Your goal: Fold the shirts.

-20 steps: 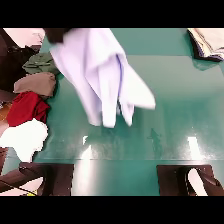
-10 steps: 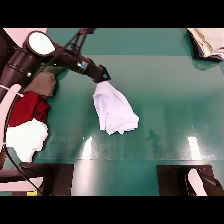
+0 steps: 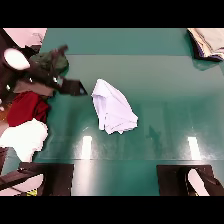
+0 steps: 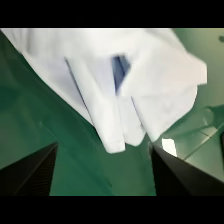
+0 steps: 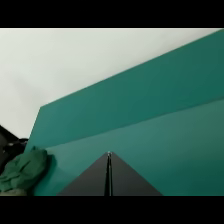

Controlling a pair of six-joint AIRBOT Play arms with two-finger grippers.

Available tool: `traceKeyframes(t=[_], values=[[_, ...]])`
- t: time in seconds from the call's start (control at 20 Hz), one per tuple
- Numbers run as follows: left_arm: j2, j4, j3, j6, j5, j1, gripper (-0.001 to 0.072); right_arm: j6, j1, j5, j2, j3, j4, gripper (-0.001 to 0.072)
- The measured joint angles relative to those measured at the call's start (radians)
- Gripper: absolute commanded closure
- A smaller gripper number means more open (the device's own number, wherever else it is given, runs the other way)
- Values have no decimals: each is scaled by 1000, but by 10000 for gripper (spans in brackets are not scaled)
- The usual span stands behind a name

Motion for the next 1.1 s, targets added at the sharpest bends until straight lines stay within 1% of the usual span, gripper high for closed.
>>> traceKeyframes(t=[0.1,0.25,0.4,0.55,0.6,0.65,0.7,0.75,0.9,1.1], values=[[21,-77,-166,35,86,-36,61,-2,34,8,-27,0,-1,692],[32,-162,-327,83,235,-122,61,-2,89,13,-69,0,-1,692],[27,-199,-399,102,365,-215,61,-2,135,16,-100,0,-1,692],[0,-214,-428,102,449,-271,62,-3,167,17,-117,0,-2,692],[-7,-219,-432,102,462,-280,97,-4,174,17,-119,0,-2,692],[-12,-225,-436,101,473,-288,315,-6,177,18,-121,0,-2,692],[-16,-227,-438,101,480,-293,567,-7,180,17,-122,0,-2,692],[-18,-228,-439,101,487,-296,682,-8,183,17,-122,0,-2,692],[-21,-229,-422,101,465,-293,684,-10,187,18,-124,0,-2,692],[40,-204,-284,100,315,-198,684,-14,188,50,-124,-8,-42,692]])
